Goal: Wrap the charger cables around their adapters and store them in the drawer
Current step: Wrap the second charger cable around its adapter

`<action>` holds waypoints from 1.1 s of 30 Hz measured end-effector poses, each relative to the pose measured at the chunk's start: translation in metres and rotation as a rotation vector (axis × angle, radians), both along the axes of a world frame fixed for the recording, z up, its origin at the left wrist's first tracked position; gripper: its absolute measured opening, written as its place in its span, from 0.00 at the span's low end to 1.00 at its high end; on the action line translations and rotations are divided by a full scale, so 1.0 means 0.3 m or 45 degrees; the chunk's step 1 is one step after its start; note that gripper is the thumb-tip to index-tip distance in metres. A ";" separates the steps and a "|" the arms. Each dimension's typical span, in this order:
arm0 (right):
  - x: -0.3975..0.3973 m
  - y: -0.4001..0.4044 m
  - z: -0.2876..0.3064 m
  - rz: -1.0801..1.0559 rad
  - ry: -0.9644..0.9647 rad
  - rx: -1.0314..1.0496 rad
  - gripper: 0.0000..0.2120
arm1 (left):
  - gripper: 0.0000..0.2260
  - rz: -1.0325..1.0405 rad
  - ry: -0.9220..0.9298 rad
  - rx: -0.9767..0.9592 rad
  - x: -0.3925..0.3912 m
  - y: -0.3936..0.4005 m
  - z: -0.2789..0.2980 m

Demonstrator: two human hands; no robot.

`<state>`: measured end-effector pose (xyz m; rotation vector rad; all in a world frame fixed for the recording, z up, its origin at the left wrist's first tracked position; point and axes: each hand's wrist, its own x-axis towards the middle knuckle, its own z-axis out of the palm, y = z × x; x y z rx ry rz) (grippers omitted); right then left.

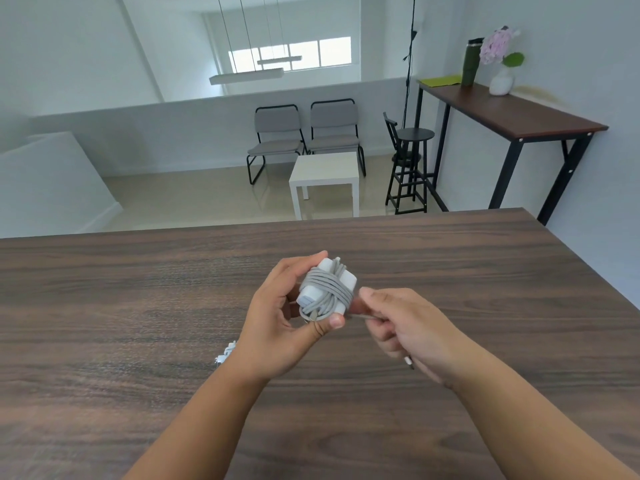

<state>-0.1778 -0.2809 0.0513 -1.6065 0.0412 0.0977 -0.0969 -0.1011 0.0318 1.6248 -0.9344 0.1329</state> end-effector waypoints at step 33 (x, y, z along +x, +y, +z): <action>-0.005 -0.011 0.005 0.037 -0.294 -0.515 0.22 | 0.32 -0.073 -0.251 0.221 0.015 0.020 0.010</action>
